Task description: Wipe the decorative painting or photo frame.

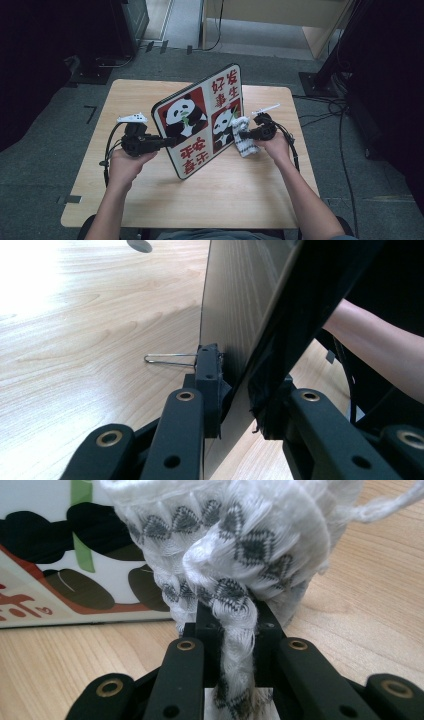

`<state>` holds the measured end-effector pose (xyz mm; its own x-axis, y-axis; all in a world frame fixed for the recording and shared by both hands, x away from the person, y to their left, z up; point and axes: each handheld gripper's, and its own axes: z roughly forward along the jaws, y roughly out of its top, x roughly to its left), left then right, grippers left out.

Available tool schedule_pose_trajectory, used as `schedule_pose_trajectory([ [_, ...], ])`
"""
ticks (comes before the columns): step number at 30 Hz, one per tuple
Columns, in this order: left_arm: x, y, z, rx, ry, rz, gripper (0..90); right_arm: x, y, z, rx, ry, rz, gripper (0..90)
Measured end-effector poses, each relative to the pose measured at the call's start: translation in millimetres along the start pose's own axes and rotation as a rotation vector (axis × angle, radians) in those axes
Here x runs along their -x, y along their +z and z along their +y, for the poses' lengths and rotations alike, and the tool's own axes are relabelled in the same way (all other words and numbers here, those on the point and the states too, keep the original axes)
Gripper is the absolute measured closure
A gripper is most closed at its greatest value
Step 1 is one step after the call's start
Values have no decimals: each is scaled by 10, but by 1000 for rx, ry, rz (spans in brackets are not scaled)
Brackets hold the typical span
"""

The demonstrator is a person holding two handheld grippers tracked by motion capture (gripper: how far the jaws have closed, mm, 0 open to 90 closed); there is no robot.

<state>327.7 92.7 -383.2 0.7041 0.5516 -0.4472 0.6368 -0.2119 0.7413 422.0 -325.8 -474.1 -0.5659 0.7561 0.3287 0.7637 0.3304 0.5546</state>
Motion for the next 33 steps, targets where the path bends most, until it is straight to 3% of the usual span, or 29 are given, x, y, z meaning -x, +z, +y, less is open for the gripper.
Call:
schedule_pose_trajectory([
  [16, 2, -1, -3, 1, -9, 3, 762, -93, -340, 115, 58, -16, 11, 813],
  [21, 3, -4, -10, 2, -13, 5, 762, -147, -489, 221, 76, -11, 28, 813],
  [33, -5, -5, -8, 2, -20, 3, 761, -344, -819, 526, 91, -72, 28, 812],
])
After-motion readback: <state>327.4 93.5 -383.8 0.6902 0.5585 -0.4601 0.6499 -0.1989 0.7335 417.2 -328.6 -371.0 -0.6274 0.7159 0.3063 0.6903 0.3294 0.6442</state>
